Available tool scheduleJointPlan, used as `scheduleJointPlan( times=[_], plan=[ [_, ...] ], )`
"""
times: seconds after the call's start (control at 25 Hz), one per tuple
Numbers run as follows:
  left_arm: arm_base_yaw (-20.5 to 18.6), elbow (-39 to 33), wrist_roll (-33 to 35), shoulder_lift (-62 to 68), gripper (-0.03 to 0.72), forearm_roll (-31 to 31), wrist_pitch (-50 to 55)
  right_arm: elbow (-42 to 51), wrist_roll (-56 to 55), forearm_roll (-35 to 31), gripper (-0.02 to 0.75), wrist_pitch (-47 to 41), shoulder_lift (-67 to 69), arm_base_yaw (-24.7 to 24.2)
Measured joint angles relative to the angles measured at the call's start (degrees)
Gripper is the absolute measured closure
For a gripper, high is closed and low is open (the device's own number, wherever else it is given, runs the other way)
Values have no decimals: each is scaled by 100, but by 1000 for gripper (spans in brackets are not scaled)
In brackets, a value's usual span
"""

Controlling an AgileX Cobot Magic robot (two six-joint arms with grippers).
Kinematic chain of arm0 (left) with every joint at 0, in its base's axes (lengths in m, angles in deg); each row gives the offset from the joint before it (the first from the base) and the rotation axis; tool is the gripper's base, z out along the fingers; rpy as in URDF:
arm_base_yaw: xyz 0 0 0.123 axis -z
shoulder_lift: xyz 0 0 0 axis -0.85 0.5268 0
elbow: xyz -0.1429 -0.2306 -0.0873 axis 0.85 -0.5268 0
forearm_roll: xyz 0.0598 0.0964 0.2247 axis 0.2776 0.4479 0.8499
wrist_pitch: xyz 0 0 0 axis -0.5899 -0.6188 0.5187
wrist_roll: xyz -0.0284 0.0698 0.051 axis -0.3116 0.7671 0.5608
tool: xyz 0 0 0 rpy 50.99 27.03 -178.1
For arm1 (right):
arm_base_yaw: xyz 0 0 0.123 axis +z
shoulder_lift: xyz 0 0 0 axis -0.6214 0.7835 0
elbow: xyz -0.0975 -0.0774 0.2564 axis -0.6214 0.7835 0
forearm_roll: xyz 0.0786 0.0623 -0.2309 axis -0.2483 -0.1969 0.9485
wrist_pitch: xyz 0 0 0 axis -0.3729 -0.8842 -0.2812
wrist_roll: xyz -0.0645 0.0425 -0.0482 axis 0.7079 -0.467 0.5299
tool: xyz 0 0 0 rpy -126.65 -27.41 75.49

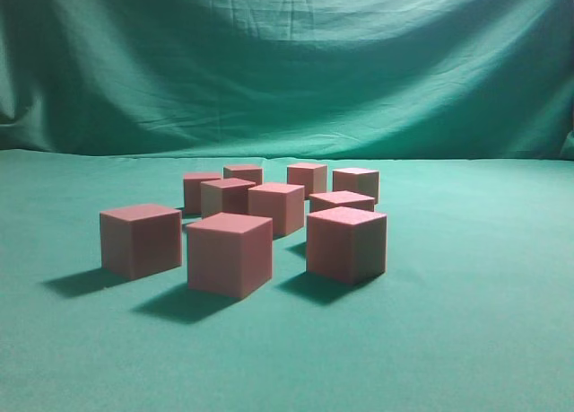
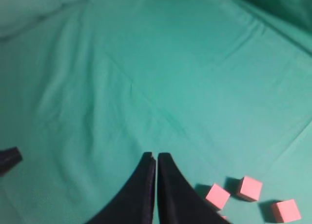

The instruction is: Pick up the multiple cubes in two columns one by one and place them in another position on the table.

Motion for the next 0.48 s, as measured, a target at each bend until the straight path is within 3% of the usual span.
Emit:
scheduleJointPlan(
  times=[0.32,0.48],
  plan=[
    [0,0,0,0,688,0,0,-25,21,-331,738,-1028,-1131,0],
    [0,0,0,0,688,0,0,-6,726,-421,738,-1158,-1513,0]
  ],
)
